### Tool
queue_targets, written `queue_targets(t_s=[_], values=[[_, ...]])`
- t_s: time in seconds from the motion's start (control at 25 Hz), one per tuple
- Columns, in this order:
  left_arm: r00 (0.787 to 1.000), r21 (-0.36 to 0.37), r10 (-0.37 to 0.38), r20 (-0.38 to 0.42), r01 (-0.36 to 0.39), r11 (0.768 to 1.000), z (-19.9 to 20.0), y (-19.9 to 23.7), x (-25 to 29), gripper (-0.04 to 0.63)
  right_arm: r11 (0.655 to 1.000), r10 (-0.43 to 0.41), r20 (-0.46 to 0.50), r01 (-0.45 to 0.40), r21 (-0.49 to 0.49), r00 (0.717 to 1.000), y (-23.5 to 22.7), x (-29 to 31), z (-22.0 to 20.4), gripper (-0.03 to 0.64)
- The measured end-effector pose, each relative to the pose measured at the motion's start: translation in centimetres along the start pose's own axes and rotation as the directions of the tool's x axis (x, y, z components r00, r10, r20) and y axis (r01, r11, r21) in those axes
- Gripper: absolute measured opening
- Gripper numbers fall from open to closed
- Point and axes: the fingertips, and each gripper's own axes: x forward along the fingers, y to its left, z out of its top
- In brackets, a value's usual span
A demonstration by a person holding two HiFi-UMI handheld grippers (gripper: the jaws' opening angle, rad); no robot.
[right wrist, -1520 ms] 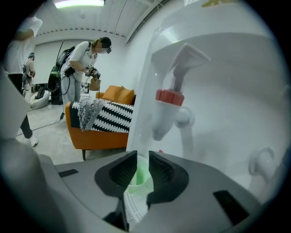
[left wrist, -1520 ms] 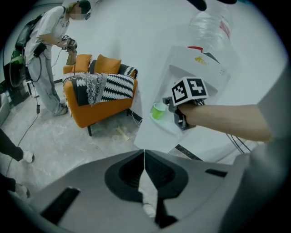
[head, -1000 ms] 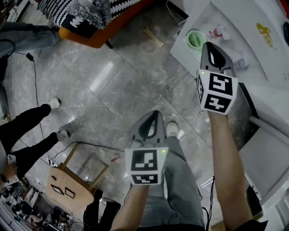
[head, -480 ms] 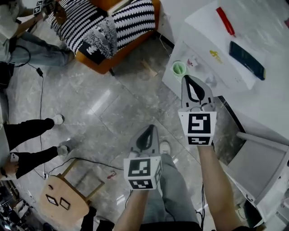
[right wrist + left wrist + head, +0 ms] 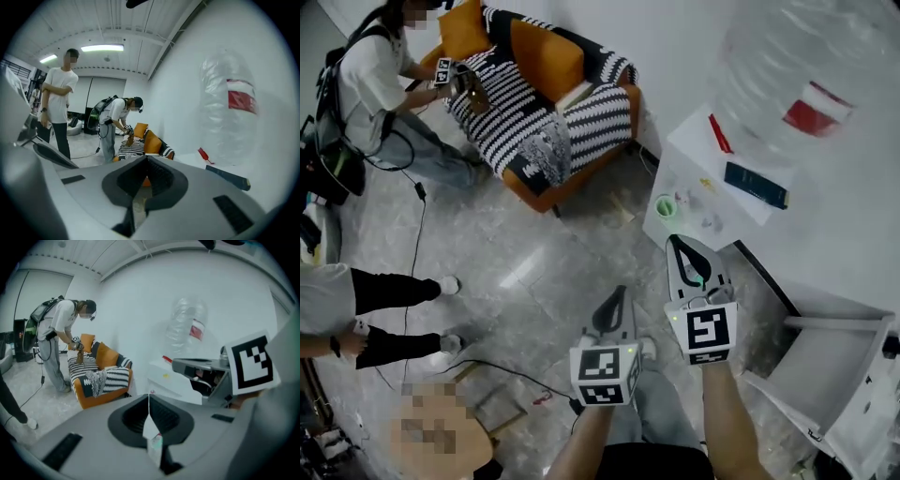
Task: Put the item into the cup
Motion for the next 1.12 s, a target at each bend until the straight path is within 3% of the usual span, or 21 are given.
queue_targets(t_s=[0.36,0.56,0.8,0.96,1.04,1.12], values=[[0.980,0.072,-0.046,0.192,0.033,0.997,10.1,-4.3,-7.4,0.014,0.998,-0.010,0.137,0.001,0.065,0.991,-0.3,-8.4,10.0,0.010],[0.948,0.143,-0.085,0.308,0.042,0.989,15.3,-6.2,-10.7,0.014,0.997,-0.027,0.213,0.010,0.079,0.977,-0.2,-11.3,14.2,0.009],[0.919,0.228,-0.101,0.381,0.013,0.974,18.7,-7.8,-13.1,0.014,0.990,-0.013,0.272,-0.026,0.140,0.962,0.2,-13.6,17.5,0.010],[0.885,0.317,-0.076,0.459,-0.083,0.945,21.4,-8.3,-14.6,0.014,0.986,-0.031,0.288,-0.018,0.164,0.957,0.6,-13.9,18.0,0.010],[0.856,0.300,-0.060,0.514,-0.114,0.947,22.7,-8.6,-15.2,0.014,0.988,-0.025,0.304,-0.023,0.153,0.952,0.4,-14.0,18.5,0.010],[0.831,0.264,-0.068,0.552,-0.097,0.960,23.7,-9.2,-15.6,0.014,0.989,-0.015,0.328,-0.034,0.141,0.945,0.1,-14.0,19.3,0.010]])
